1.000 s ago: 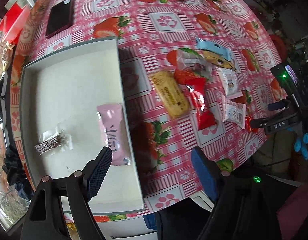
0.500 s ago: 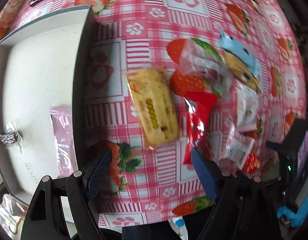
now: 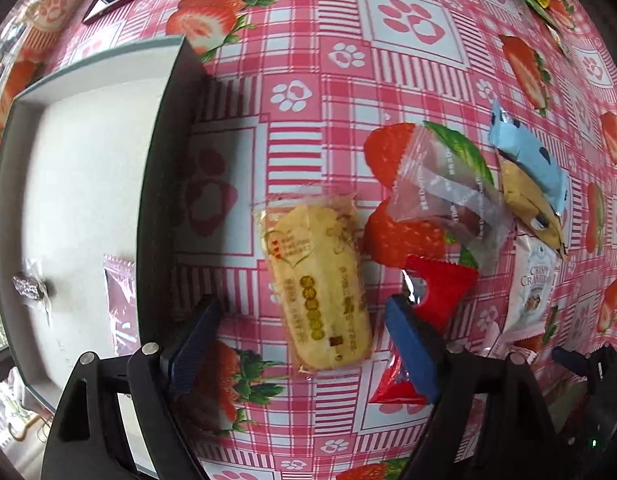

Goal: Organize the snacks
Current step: 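Grasp the yellow cake packet with the left tool while the right tool grasps a red candy, then place the cake packet and red candy into the white tray, opening both tools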

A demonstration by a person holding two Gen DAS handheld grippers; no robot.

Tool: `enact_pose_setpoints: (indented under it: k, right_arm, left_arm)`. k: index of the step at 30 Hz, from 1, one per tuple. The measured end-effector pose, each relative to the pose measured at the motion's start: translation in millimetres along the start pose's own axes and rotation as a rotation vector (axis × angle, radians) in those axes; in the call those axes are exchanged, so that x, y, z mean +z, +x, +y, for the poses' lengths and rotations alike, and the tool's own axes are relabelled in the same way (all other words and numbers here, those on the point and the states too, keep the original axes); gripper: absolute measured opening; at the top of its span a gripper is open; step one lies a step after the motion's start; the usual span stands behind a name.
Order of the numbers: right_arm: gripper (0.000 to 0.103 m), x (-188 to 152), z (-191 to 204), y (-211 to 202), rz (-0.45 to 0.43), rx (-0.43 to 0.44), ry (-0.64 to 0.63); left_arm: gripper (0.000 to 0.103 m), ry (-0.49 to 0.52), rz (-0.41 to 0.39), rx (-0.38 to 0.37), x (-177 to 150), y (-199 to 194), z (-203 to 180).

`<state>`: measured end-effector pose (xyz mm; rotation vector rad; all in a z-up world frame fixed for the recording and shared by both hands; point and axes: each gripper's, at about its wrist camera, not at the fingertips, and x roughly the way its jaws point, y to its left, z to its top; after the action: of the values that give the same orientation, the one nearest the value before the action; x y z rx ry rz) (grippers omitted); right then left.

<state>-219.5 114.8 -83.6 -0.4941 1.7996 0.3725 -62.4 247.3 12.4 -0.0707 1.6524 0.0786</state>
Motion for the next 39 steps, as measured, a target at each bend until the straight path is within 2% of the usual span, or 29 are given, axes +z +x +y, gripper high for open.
enact_pose_setpoints:
  k: [1,2,4,5,6,7,10,15,21,26,29,34,39]
  right_arm:
    - [0.068,0,4,-7,-0.015,-0.007,-0.011]
    - [0.044,0,7,-13,-0.024,-0.010,-0.017]
    - [0.043,-2,8,-21,-0.044,-0.009,-0.015]
    - [0.043,-3,5,-23,-0.051,-0.003,-0.005]
    - [0.043,-4,2,-25,-0.058,0.013,0.017]
    - [0.043,-5,-3,-28,-0.063,0.043,0.053]
    - [0.043,-8,-29,-35,-0.086,0.151,0.179]
    - [0.043,-7,-56,-46,-0.111,0.265,0.316]
    - [0.043,6,-65,-64,-0.128,0.278,0.328]
    - [0.043,32,-59,-81,-0.150,0.286,0.273]
    - [0.043,46,-33,-99,-0.171,0.289,0.212]
    - [0.043,88,19,-123,-0.186,0.302,0.088]
    - [0.044,126,77,-144,-0.193,0.317,-0.027]
  left_arm:
    - [0.085,0.004,0.001,0.006,0,0,-1]
    - [0.082,0.007,-0.001,0.007,1,-1,-2]
    - [0.072,0.020,-0.010,0.011,1,-3,-7]
    - [0.060,0.037,-0.018,0.015,2,-6,-8]
    - [0.043,0.055,-0.026,0.017,2,-9,-10]
    - [0.039,0.069,-0.030,0.011,3,-11,-12]
    - [0.039,0.073,-0.031,-0.054,3,-17,-8]
    - [0.039,0.092,-0.064,-0.094,-7,-42,-13]
    - [0.039,0.138,-0.129,-0.122,-14,-80,-6]
    - [0.039,0.121,-0.166,-0.127,-25,-91,28]
    - [0.039,0.075,-0.181,-0.119,-40,-89,47]
    - [0.039,-0.007,-0.200,-0.089,-59,-91,97]
    - [0.039,-0.104,-0.179,-0.069,-80,-81,146]
